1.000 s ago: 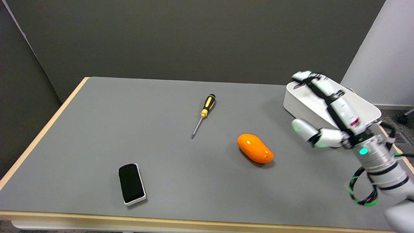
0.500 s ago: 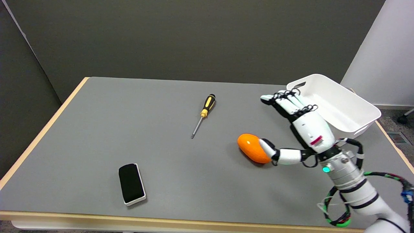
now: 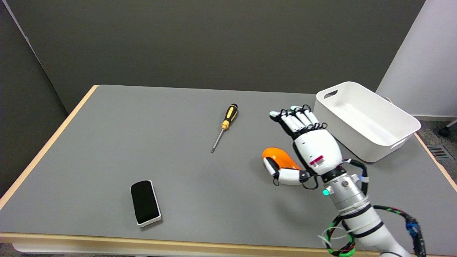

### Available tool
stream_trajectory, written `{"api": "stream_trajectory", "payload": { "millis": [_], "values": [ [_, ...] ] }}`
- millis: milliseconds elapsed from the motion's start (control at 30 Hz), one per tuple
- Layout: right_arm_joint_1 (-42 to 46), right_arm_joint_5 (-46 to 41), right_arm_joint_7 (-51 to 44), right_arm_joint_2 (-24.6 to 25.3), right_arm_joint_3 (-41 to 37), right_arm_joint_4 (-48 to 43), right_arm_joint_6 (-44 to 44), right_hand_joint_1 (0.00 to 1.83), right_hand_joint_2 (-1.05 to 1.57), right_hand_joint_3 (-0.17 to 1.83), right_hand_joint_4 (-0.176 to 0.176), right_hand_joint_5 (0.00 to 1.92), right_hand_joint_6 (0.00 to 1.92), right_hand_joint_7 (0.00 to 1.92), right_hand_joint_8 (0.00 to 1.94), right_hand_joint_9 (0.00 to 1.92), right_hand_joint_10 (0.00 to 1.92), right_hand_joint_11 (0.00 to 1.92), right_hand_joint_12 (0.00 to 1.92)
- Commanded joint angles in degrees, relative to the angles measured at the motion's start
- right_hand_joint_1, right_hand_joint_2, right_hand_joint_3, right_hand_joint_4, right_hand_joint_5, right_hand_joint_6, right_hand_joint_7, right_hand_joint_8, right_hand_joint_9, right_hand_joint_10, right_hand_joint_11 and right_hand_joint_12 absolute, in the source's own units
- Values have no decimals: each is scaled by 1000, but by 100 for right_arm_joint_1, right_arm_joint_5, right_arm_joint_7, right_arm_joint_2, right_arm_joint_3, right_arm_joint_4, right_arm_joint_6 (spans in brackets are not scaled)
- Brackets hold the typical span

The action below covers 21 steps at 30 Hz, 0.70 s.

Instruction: Pick up mango.

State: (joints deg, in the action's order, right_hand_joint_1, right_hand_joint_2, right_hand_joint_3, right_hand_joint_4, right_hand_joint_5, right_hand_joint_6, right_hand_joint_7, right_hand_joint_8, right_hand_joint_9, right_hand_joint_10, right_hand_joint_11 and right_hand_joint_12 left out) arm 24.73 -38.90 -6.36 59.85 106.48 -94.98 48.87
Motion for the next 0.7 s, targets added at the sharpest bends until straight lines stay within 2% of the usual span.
{"api": "stream_trajectory", "payload": {
  "millis": [33, 200, 300, 700],
  "values": [
    [-241, -1316, -2187, 741, 962, -14, -232, 633, 660, 832, -63, 232, 409, 325, 386, 124, 810, -1, 601],
    [-206, -1573, -2187, 787, 1150, 310, 168, 609, 662, 821, -77, 215, 393, 300, 373, 107, 804, -1, 549],
    [-224, -1726, -2187, 816, 1190, 477, 327, 569, 606, 943, -85, 178, 450, 245, 450, 105, 767, -1, 494],
    [-742, -2383, -2195, 757, 1206, 797, 14, 517, 591, 925, -100, 171, 452, 240, 458, 88, 772, -1, 567]
  ]
}}
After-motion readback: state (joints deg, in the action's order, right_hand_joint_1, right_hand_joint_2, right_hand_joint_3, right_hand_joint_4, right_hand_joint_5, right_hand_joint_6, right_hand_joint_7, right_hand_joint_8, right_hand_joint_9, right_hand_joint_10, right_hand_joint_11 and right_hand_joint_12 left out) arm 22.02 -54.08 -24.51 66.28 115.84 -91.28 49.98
